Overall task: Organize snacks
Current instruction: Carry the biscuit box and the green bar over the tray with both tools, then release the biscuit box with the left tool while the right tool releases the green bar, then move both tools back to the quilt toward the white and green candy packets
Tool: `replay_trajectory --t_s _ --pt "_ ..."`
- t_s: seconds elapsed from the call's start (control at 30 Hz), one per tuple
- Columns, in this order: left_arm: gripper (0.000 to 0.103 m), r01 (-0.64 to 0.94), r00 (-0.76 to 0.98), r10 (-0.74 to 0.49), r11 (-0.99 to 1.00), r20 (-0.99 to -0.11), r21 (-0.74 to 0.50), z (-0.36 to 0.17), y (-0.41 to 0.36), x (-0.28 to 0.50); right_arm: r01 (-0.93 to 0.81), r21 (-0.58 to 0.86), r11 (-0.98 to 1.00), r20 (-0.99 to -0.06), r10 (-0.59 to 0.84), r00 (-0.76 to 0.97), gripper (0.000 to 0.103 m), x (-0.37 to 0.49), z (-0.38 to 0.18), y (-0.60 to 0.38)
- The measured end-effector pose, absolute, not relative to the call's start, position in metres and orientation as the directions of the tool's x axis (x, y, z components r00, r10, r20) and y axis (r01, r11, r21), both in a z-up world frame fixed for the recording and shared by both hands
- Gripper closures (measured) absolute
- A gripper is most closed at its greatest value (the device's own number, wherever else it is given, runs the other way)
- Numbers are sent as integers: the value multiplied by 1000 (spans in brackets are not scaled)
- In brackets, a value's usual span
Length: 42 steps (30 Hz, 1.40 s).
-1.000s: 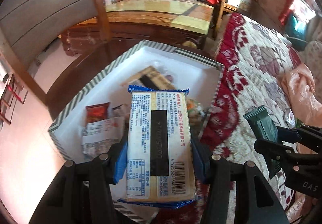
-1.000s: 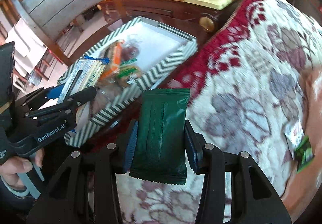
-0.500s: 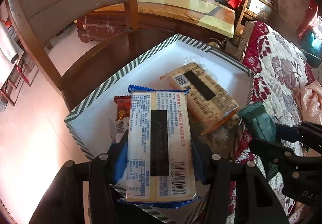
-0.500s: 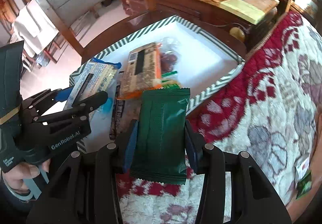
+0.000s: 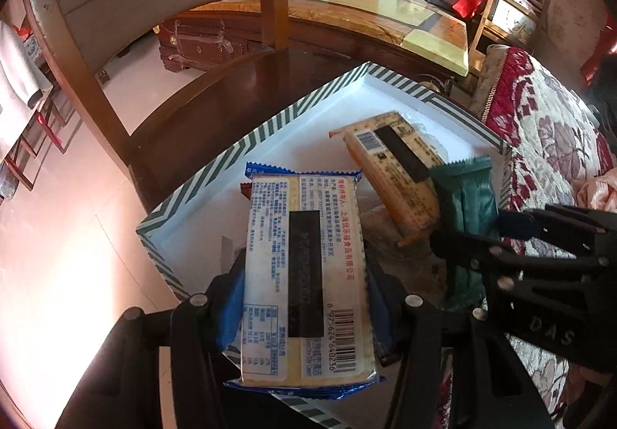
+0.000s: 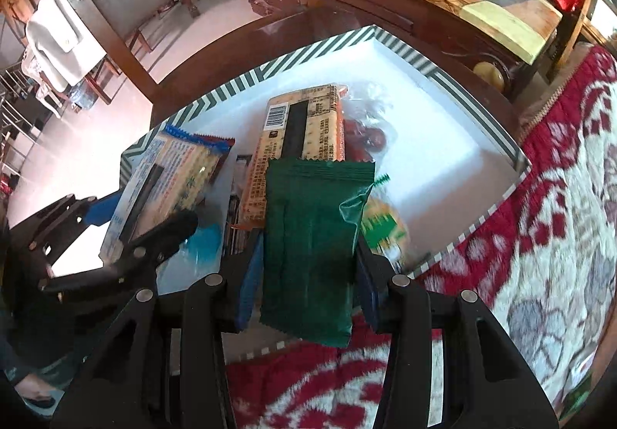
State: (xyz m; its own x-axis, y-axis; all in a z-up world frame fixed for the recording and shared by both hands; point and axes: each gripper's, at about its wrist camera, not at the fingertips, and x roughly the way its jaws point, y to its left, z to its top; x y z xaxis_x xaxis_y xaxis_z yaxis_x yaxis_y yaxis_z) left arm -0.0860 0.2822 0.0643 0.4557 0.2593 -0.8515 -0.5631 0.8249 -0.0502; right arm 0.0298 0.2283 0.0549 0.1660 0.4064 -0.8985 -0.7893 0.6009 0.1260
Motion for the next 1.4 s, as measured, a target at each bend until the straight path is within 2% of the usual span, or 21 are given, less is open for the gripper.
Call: replay_trajectory --t_s 0.37,0.47,0.5,0.63,0.7,0.83,1.4 --pt "45 -578 444 272 815 -854 -41 61 289 -80 -765 210 609 -884 453 119 60 45 49 245" --pt "42 -586 434 278 809 -857 -34 60 289 -80 -755 228 615 -877 466 116 47 44 51 240" --pt "38 -590 430 279 807 -859 -33 60 289 -80 -755 226 616 -876 468 119 46 43 53 238" --pt "27 -594 423 291 805 -858 -20 60 286 -81 -753 230 617 -864 485 133 46 38 61 230" --pt "27 -594 424 299 804 -855 -14 62 284 -82 -753 233 615 -859 493 137 46 34 65 224" --pt "18 -597 425 317 802 -848 1 66 279 -84 -751 227 620 -854 498 153 46 27 70 212" --pt "8 -527 507 304 850 -807 -11 93 228 -78 -663 241 709 -818 516 255 46 17 88 118"
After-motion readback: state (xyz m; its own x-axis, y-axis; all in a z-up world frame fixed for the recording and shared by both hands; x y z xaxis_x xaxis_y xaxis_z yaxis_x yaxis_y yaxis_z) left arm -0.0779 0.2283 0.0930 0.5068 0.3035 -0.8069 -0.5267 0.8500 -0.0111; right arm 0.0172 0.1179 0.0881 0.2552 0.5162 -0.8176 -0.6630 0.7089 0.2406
